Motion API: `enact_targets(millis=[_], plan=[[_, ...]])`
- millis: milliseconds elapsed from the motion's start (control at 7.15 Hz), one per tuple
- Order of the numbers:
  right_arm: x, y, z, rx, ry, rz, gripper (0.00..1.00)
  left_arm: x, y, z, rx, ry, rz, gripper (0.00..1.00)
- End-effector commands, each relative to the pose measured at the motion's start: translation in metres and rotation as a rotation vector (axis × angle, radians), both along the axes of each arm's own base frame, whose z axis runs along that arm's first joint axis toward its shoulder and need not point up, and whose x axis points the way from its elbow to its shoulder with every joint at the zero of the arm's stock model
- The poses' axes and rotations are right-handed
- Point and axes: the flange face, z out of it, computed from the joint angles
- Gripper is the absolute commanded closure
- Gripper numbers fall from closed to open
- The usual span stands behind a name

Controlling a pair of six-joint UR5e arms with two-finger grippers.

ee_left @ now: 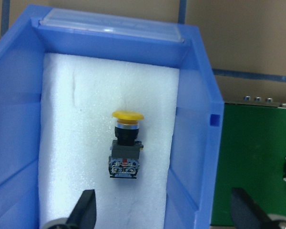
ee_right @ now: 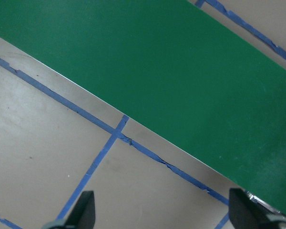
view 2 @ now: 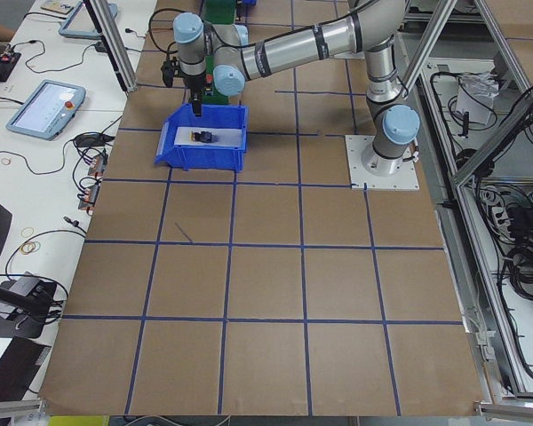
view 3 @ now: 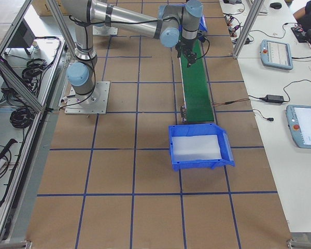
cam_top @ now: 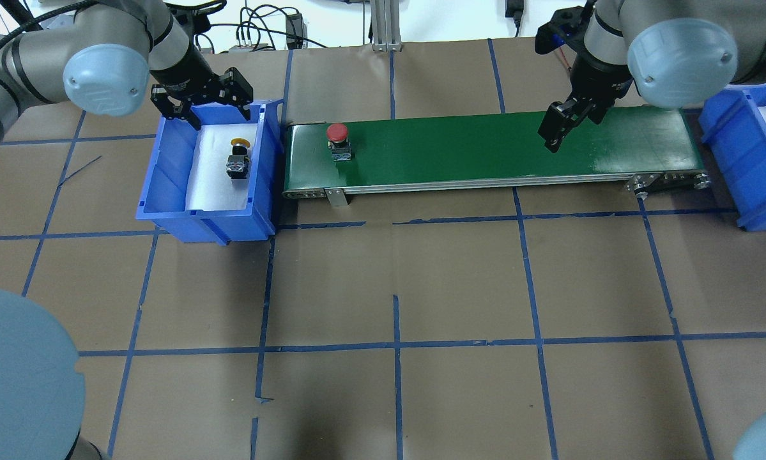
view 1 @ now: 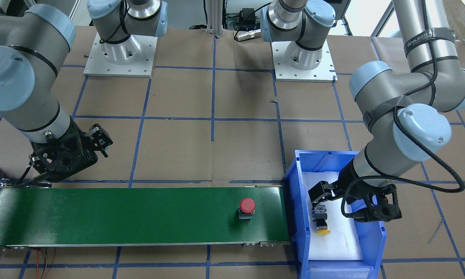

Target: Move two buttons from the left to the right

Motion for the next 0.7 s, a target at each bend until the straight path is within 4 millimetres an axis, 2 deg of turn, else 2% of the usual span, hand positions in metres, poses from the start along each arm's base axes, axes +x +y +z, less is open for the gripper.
enact_targets(millis=[0, 140, 280, 419, 559], plan=[[-0.029, -0.016, -0.019, 0.021, -0.057, 0.199, 0.01, 0.014, 0.001, -0.027, 0.040, 0.005, 0.004, 0.00], [-0.040, -0.022, -0.033, 0.022, -0.087, 0.397, 0.01, 0.017, -0.002, -0.030, 0.039, 0.005, -0.019, 0.00], [-0.054, -0.027, -0.042, 0.017, -0.091, 0.476, 0.00, 0.028, -0.006, -0.037, 0.046, 0.004, -0.031, 0.00], [-0.058, -0.025, -0.048, 0.024, -0.095, 0.541, 0.00, 0.038, -0.006, -0.042, 0.050, 0.007, -0.045, 0.00], [-0.060, -0.029, -0.046, -0.034, -0.059, 0.641, 0.00, 0.037, -0.006, -0.046, 0.039, 0.008, -0.045, 0.00]])
